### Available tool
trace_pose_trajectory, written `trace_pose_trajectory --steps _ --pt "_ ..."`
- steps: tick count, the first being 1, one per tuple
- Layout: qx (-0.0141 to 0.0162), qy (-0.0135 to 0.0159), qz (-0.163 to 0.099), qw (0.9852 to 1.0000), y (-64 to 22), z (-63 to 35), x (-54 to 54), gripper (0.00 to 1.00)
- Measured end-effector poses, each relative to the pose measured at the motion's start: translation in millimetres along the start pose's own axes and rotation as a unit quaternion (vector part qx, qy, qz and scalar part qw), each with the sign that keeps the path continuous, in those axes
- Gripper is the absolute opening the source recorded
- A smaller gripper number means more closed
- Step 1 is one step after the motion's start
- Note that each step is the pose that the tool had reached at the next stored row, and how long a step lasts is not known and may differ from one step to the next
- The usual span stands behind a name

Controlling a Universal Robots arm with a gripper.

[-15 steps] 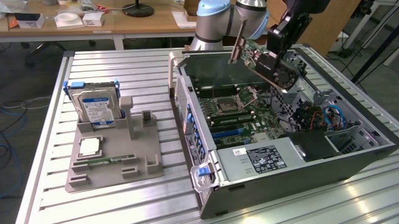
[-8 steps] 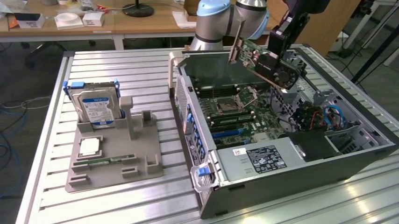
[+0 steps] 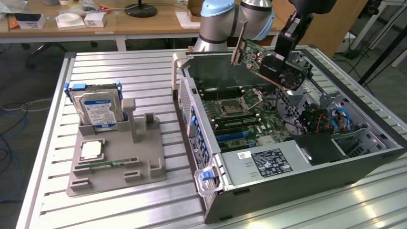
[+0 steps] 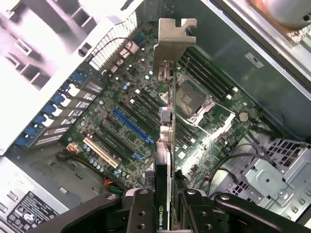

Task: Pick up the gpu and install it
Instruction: 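Insert the gpu into the slot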

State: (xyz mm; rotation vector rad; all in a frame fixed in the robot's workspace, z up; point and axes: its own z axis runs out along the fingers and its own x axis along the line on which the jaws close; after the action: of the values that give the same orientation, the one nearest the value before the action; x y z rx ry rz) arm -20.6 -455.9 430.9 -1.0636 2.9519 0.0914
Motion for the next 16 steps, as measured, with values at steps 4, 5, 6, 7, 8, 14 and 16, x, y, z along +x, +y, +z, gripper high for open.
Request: trace_pose_trajectory --steps 4,5,6,7,8,14,16 --pt "-0.0004 0.0011 -0.02 0.9998 0.0 0.0 0.0 0.26" --pt "-0.0005 0.0013 -0.024 0.9997 0.0 0.0 0.0 0.26" --pt "-0.0006 0.0016 -0.029 0.9996 0.0 0.0 -0.1 0.26" --pt "-0.0007 0.0018 -0.033 0.9995 0.0 0.0 -0.1 0.26" --pt "-0.0008 0.002 -0.037 0.9993 0.0 0.0 -0.1 0.26" --pt "-0.0012 0.003 -0.055 0.9985 0.0 0.0 -0.1 0.26" --pt "-0.0013 0.0032 -0.06 0.9982 0.0 0.0 -0.1 0.26"
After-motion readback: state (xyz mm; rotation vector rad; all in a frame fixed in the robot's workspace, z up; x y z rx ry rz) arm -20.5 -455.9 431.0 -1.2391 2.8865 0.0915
